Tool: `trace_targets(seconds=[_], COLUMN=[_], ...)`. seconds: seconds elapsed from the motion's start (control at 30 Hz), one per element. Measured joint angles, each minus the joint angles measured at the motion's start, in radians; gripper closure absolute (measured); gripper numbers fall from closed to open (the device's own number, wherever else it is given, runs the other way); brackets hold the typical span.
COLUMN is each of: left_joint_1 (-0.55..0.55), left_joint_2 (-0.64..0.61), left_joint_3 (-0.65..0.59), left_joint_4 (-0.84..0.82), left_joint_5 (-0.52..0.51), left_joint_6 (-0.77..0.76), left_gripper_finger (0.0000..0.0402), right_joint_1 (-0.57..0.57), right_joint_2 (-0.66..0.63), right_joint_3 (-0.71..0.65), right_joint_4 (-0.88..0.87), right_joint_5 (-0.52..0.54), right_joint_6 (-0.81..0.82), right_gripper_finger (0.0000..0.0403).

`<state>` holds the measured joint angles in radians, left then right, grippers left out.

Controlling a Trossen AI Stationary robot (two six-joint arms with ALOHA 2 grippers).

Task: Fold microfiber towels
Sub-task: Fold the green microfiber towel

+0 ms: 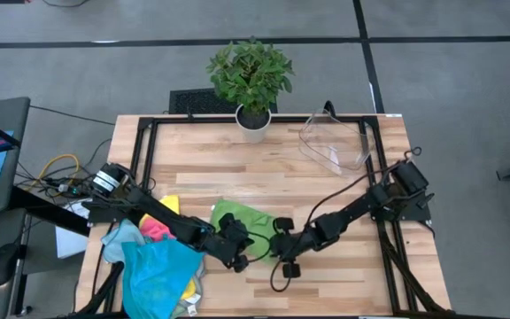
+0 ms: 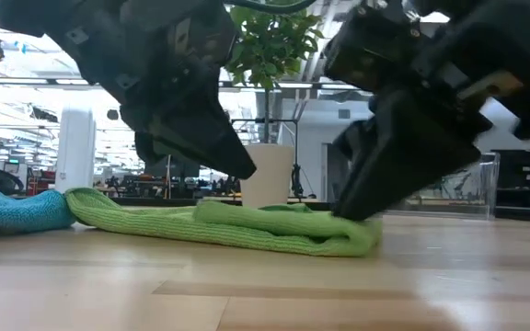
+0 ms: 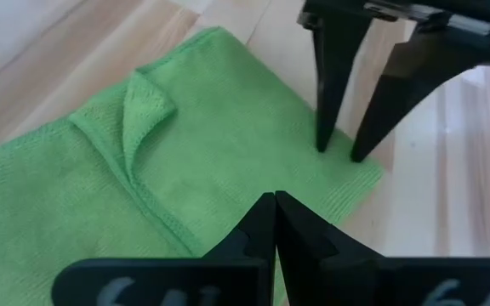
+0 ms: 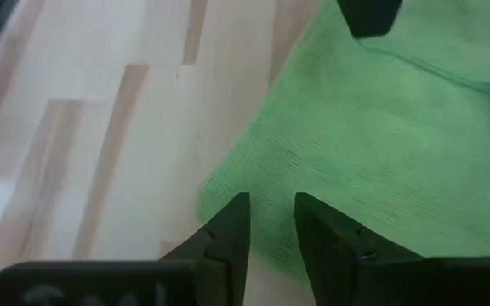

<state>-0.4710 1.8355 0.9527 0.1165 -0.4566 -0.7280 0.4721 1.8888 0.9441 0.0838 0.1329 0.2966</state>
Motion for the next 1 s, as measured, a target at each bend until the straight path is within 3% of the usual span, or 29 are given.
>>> trace_targets(seconds=[0.3,0.6,1.0], left_joint_1=[-0.008,-0.008,-0.009], left_joint_2=[0.034,0.052,0.082], left_joint_3=[0.002,0.001,0.0], left_joint_4=[0.028,0.037,-0.024], left_joint_5=[-0.009,0.004,-0.028], left_joint_6=[-0.041,-0.045,-0.07], left_gripper_finger=[0.0401,0.0401,0.0401], right_joint_1=[0.012,-0.013,-0.121], right_joint_2=[-0.008,-0.09,-0.056], right_joint_3=[-0.001,0.0,-0.002], right_joint_4=[0.0,-0.018,-0.054], right_joint_5=[0.009,0.181,0.186], right_joint_6=[0.018,-0.03,-0.054], right_gripper_finger=[0.0283,0.0285,0.0285])
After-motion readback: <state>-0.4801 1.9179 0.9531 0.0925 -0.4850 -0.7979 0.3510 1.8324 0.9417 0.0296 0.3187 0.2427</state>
